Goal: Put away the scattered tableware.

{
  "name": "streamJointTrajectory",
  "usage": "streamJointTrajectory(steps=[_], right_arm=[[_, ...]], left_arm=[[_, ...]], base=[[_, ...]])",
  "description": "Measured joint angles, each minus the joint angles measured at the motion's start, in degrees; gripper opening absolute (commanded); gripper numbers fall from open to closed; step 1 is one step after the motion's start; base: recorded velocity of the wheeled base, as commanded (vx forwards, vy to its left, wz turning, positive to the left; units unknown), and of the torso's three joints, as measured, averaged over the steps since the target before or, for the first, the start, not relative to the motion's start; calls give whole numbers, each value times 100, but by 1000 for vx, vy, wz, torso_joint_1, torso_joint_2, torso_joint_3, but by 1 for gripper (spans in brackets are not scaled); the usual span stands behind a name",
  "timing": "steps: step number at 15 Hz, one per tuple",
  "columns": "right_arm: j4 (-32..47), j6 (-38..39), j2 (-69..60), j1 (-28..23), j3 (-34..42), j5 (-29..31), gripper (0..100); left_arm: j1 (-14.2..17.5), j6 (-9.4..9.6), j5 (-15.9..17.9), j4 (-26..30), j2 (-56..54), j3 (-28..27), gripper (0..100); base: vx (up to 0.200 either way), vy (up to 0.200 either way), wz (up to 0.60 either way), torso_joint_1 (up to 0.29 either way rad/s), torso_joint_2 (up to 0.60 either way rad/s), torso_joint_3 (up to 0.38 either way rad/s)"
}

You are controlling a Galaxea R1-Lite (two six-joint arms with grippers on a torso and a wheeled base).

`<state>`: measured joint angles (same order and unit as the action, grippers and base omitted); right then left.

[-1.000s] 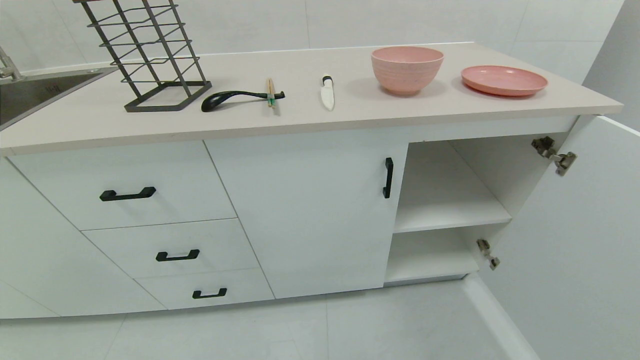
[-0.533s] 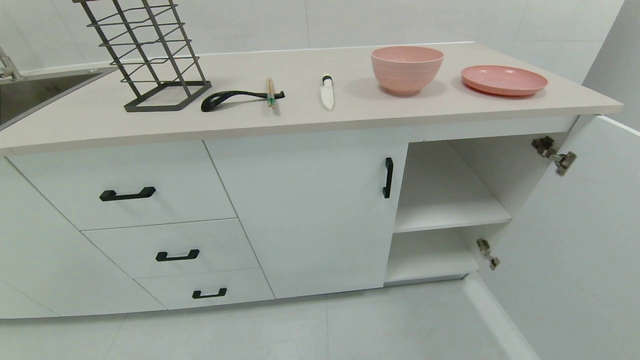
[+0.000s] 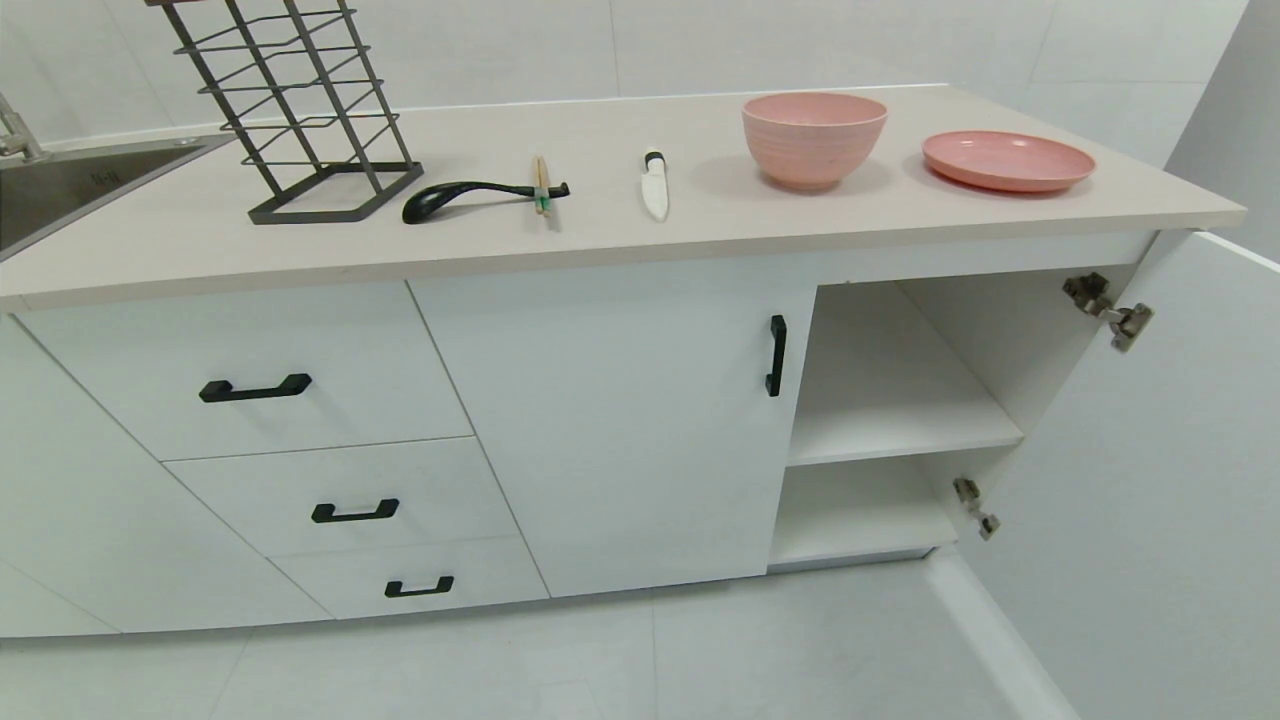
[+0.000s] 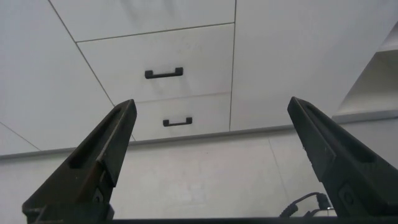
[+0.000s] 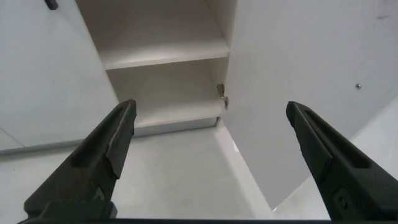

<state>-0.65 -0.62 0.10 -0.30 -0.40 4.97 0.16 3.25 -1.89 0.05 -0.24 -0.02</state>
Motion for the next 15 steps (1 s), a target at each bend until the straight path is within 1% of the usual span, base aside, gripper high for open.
streamJointTrajectory(steps=[1,2,3,7,10,14,15], right_arm=[[5,-156,0,-2,2,-139,100],[13,-328,0,-5,7,-477,100],[21,-369,-2,0,11,-614,100],[38,-249,-7,4,29,-641,100],[44,-140,-10,4,30,-628,100],[51,-145,-10,4,30,-625,100],[51,-145,-10,4,30,-623,100]], left_arm=[[0,-26,-5,2,0,0,100],[0,-11,-10,2,0,0,100],[0,-28,-10,2,0,-2,100],[0,-79,-24,5,0,-2,100],[-2,-83,-27,5,2,0,100],[-5,-316,-51,2,4,2,100],[-2,-323,-56,5,4,2,100]], base=[[0,0,0,0,0,0],[0,0,0,0,0,0],[0,0,0,0,0,0],[0,0,0,0,0,0],[0,0,-600,2,2,1],[0,0,0,0,0,0],[0,0,0,0,0,0]])
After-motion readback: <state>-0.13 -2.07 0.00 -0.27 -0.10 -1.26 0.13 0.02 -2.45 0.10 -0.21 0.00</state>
